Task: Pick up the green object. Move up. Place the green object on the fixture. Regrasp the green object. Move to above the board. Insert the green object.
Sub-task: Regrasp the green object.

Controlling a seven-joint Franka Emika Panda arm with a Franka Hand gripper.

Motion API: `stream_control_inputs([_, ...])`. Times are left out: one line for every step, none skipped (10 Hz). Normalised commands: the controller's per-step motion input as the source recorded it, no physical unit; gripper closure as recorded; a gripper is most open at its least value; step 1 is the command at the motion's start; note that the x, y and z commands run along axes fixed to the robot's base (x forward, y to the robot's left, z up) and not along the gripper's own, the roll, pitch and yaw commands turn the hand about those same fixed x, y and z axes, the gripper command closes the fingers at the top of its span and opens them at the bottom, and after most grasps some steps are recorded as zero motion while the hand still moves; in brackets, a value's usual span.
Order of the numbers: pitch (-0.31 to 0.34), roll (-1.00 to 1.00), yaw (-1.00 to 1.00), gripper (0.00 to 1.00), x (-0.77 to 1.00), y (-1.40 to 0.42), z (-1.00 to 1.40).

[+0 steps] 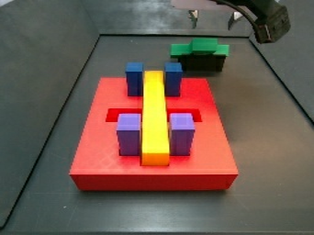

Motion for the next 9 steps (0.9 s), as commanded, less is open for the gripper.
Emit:
stream_control_inputs([-0.023, 0.47, 0.81, 0.0, 0.18, 0.0, 0.0])
stream_control_inputs([-0.023, 0.42, 0.84, 0.0, 0.17, 0.0, 0.0])
stream_control_inputs([-0.109, 0.37, 0.56, 0.0, 0.07, -0.32, 0.0])
stream_control_inputs([-0.051, 0.39, 0.25, 0.0, 0.02, -0.26, 0.0])
stream_control_inputs([-0.071, 0.57, 0.08, 0.0, 0.0, -0.29, -0.06])
stream_control_inputs([-0.071, 0.69, 0.03, 0.0, 0.0, -0.28, -0.15])
stream_control_inputs([-0.017, 0.72, 0.0, 0.0, -0.05, -0.26, -0.2])
stream_control_inputs([0.0, 0.59, 0.0, 0.0, -0.04, -0.24, -0.21])
stream_control_inputs([0.0, 0.49, 0.0, 0.0, 0.0, -0.15, -0.14])
